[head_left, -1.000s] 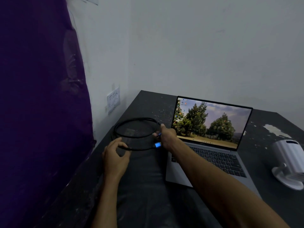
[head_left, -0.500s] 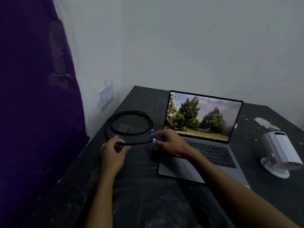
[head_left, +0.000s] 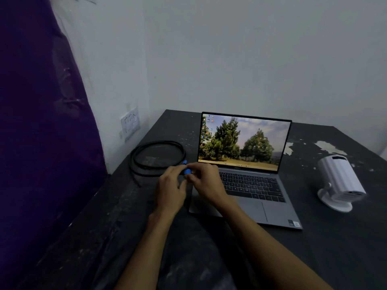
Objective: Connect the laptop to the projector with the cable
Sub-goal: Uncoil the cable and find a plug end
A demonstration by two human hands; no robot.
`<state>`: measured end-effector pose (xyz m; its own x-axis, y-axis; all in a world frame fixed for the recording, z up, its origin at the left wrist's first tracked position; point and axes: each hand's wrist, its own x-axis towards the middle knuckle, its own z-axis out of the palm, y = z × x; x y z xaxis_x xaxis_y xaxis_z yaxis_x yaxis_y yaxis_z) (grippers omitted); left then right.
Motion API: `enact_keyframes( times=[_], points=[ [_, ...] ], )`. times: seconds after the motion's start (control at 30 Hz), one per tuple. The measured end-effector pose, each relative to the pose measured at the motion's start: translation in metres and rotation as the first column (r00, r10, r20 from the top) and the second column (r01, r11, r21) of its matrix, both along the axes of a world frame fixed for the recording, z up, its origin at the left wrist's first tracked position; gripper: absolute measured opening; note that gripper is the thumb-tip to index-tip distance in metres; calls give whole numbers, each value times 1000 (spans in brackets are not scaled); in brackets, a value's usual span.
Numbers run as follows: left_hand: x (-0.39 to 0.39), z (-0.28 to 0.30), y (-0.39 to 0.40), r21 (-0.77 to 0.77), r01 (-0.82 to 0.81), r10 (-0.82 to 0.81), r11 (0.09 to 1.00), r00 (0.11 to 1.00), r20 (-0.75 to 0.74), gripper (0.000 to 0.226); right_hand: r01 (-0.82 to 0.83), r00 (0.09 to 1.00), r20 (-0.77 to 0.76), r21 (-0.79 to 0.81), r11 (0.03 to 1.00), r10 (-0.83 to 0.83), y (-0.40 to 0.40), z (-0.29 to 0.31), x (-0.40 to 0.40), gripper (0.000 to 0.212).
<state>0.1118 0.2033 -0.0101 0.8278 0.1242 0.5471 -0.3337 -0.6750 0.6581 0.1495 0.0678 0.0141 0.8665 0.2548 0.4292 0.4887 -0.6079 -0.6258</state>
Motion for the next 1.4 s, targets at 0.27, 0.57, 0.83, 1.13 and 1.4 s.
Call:
enact_keyframes(
  times=[0.27,0.57,0.83,1.13,1.4],
  points=[
    [6,-29,9,6,-25,25,1000,999,-26,30,271,962,-40,-18,962,-272,-109,-5,-34,57],
    [36,-29,7,157,29,-13,987,995,-98,28,729,642,-142,-193,657,-753,-193,-41,-66,58],
    [71,-17,18,245,129,-71,961,971,-230,28,754,623,-100,-188,629,-776,-188,-46,-66,53],
    [90,-19,24,241,175,-112,954,961,-254,23,754,621,-128,-175,634,-774,-189,-45,-63,53],
    [97,-15,27,211,262,-195,942,937,-291,23,731,644,-118,-195,654,-755,-190,-45,-61,50]
  ],
)
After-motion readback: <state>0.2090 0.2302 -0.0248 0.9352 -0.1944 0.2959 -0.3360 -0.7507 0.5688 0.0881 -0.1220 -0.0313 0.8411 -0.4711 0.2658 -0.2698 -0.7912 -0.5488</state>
